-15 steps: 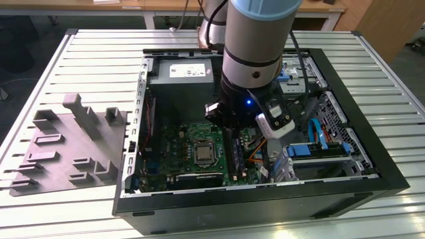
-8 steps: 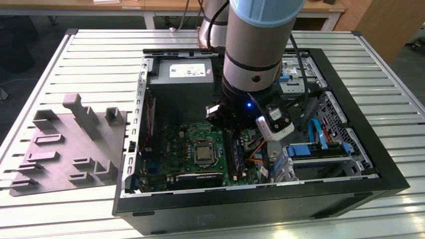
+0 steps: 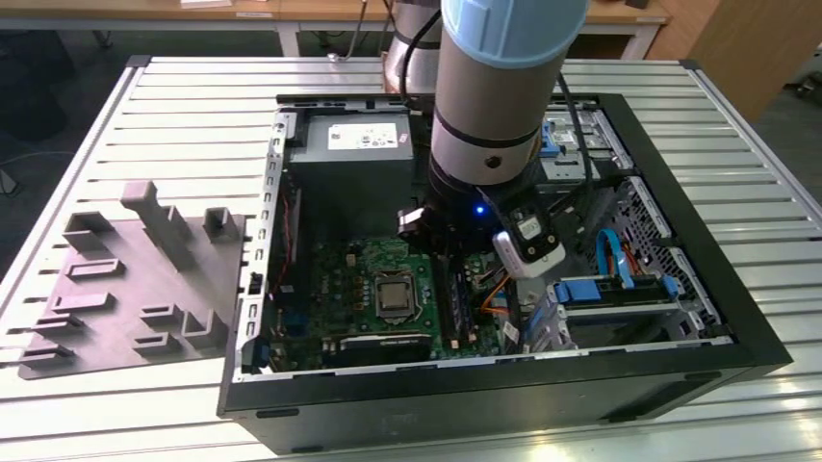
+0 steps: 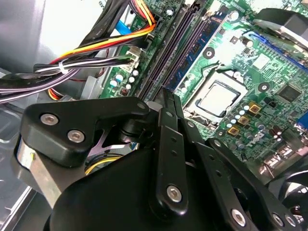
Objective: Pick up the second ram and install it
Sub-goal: 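Insert the second ram into the second slot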
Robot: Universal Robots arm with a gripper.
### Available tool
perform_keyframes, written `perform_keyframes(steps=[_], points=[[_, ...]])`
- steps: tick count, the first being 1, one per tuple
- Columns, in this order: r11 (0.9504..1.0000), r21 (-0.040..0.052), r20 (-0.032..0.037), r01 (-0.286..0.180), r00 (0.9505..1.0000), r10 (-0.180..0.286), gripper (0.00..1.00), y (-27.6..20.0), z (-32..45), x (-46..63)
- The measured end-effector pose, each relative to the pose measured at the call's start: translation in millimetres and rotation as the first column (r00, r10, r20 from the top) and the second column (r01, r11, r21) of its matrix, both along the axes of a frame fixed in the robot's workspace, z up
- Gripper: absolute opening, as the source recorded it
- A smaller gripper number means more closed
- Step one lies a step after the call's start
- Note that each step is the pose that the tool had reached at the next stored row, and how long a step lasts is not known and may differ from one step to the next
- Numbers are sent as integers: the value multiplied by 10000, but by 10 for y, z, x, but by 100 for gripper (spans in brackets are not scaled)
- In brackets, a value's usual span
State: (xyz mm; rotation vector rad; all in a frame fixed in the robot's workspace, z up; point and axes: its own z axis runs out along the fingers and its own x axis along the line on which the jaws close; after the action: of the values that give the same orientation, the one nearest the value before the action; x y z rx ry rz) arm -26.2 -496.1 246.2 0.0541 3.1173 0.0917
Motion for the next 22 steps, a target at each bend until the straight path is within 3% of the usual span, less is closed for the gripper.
perform_keyframes(steps=[4,9,22], points=[[10000,53,-1,1,10000,-1,11,0,-60,0],[9998,210,0,-35,10000,35,11,0,-102,0],[9998,216,0,-36,10000,36,11,0,-152,-25]])
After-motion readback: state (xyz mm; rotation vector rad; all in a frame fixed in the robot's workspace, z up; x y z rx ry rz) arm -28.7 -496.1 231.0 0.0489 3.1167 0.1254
